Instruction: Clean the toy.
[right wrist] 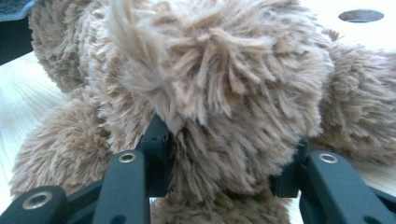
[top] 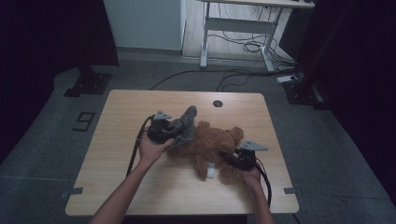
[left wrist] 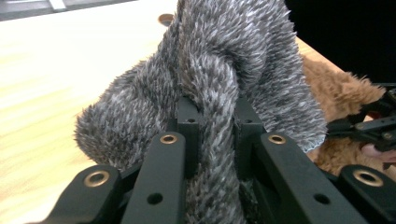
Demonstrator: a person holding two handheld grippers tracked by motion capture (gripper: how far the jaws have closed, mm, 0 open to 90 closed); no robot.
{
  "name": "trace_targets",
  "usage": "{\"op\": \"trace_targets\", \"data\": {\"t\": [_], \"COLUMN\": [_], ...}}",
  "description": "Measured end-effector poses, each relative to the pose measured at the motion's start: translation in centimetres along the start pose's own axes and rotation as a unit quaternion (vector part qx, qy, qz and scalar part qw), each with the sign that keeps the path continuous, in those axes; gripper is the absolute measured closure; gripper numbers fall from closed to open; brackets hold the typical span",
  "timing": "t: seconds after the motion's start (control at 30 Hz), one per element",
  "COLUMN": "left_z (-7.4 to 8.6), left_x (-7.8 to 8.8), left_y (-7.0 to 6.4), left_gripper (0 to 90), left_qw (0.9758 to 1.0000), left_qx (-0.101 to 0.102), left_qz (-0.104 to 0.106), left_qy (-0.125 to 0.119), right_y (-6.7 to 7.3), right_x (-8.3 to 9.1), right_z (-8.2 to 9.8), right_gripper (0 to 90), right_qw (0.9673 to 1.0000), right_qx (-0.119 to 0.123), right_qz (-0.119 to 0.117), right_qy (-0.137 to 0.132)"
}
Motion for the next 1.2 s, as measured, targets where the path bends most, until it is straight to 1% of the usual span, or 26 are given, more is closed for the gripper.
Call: {"op": "trace_targets", "data": {"t": [0.07,0.1,0.13,0.17,0.23,0.3,0.37,0.43,0.5,0.53,0.57,0.6,0.67,0.7,0.73,0.8,0.83,0.87,0.9,0.93,0.97,1.0,1.07,1.2], "left_z": [-0.5,-0.6,-0.5,-0.4,0.1,0.6,1.3,2.0,2.8,3.1,3.5,3.7,4.2,4.4,4.5,4.8,5.0,5.1,5.2,5.3,5.5,5.7,6.0,6.1], "left_x": [-1.2,-1.8,-2.6,-2.8,-3.2,-3.1,-2.9,-2.7,-2.5,-2.4,-2.2,-2.1,-2.0,-1.9,-1.8,-1.7,-1.6,-1.5,-1.4,-1.4,-1.3,-1.2,-1.2,-1.0], "left_y": [-0.5,-0.7,-0.7,-0.7,-0.6,-0.4,-0.2,-0.2,-0.3,-0.4,-0.5,-0.5,-0.5,-0.5,-0.5,-0.7,-1.0,-1.2,-1.5,-1.7,-1.9,-2.0,-2.0,-2.0], "left_gripper": [77.4,77.3,77.2,77.1,77.2,77.6,77.8,77.9,78.2,78.2,78.2,78.2,78.2,78.2,78.2,78.2,78.2,78.2,78.2,78.2,78.2,78.2,78.2,78.1], "left_qw": [0.9999,0.9999,0.9996,0.9995,0.9995,0.9994,0.9992,0.9992,0.9994,0.9995,0.9996,0.9996,0.9996,0.9995,0.9995,0.9995,0.9996,0.9996,0.9994,0.9993,0.9992,0.9992,0.9993,0.9994], "left_qx": [-0.006,-0.005,-0.002,-0.002,-0.004,-0.004,-0.002,0.002,-0.002,-0.002,-0.003,-0.004,-0.003,-0.002,-0.003,-0.006,-0.013,-0.022,-0.032,-0.035,-0.039,-0.040,-0.037,-0.032], "left_qz": [0.000,0.002,0.009,0.009,0.010,0.014,0.018,0.022,0.020,0.020,0.022,0.023,0.029,0.031,0.032,0.030,0.025,0.020,0.014,0.010,0.007,0.006,0.006,0.009], "left_qy": [0.010,0.015,0.026,0.029,0.030,0.033,0.037,0.032,0.027,0.024,0.019,0.016,0.007,0.004,0.002,0.000,0.000,0.000,0.001,-0.001,-0.002,-0.004,-0.007,-0.007], "right_y": [-0.1,-0.1,-0.2,-0.3,-0.4,-0.4,-0.3,-0.1,0.0,0.0,0.0,-0.1,-0.4,-0.5,-0.5,-0.6,-0.6,-0.7,-0.7,-0.7,-0.7,-0.5,-0.1,0.5], "right_x": [0.0,0.1,0.1,0.2,0.3,0.3,0.3,0.4,0.4,0.5,0.5,0.6,0.9,1.1,1.5,2.0,2.3,2.8,3.2,3.5,3.8,4.0,4.0,3.2], "right_z": [0.0,0.0,0.0,0.0,0.1,0.1,0.2,0.2,0.2,0.2,0.2,0.2,0.2,0.1,-0.1,-0.4,-0.5,-0.8,-1.1,-1.4,-1.7,-2.1,-2.6,-3.2], "right_gripper": [51.7,51.7,51.6,51.1,50.5,49.4,48.7,46.8,42.2,37.4,34.5,31.7,25.9,23.6,20.5,18.6,18.2,17.7,17.2,16.7,16.6,15.8,15.1,13.8], "right_qw": [1.0000,1.0000,1.0000,1.0000,1.0000,1.0000,1.0000,1.0000,0.9999,0.9998,0.9996,0.9989,0.9978,0.9977,0.9977,0.9978,0.9978,0.9972,0.9970,0.9969,0.9967,0.9967,0.9969,0.9967], "right_qx": [0.001,0.002,0.004,0.008,0.009,0.001,0.003,0.004,0.002,-0.005,-0.013,-0.028,-0.046,-0.049,-0.052,-0.054,-0.056,-0.065,-0.070,-0.073,-0.076,-0.076,-0.075,-0.077], "right_qz": [0.000,0.001,0.003,0.005,0.004,-0.001,-0.002,-0.001,-0.001,-0.003,-0.007,-0.014,-0.023,-0.022,-0.022,-0.022,-0.025,-0.032,-0.033,-0.029,-0.027,-0.020,-0.010,-0.008], "right_qy": [-0.001,-0.002,-0.001,-0.001,0.001,0.002,0.003,0.007,0.013,0.019,0.026,0.035,0.040,0.041,0.037,0.031,0.027,0.016,0.006,-0.005,-0.009,-0.016,-0.021,-0.024]}}
Point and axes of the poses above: each handheld gripper's, and its own axes: x roughly backward along the jaws, z roughly out of its underside, y roughly to its left, the point moved 2 cm from there along -x, roughly forward along the jaws, and after that the axes turned 4 degrees about -x, right-handed, at the moved point
